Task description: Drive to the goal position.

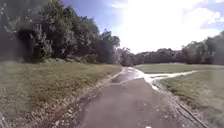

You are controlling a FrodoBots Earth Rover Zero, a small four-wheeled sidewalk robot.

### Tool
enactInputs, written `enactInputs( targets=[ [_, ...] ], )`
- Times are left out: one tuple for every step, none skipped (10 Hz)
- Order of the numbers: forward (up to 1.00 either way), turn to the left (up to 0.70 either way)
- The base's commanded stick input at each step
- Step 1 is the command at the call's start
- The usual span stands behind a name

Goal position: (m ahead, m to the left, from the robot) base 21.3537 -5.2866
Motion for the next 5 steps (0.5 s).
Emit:
enactInputs(
  targets=[
    [0.70, 0.00],
    [0.70, 0.00],
    [0.70, 0.00],
    [0.70, 0.00],
    [0.70, 0.00]
  ],
)
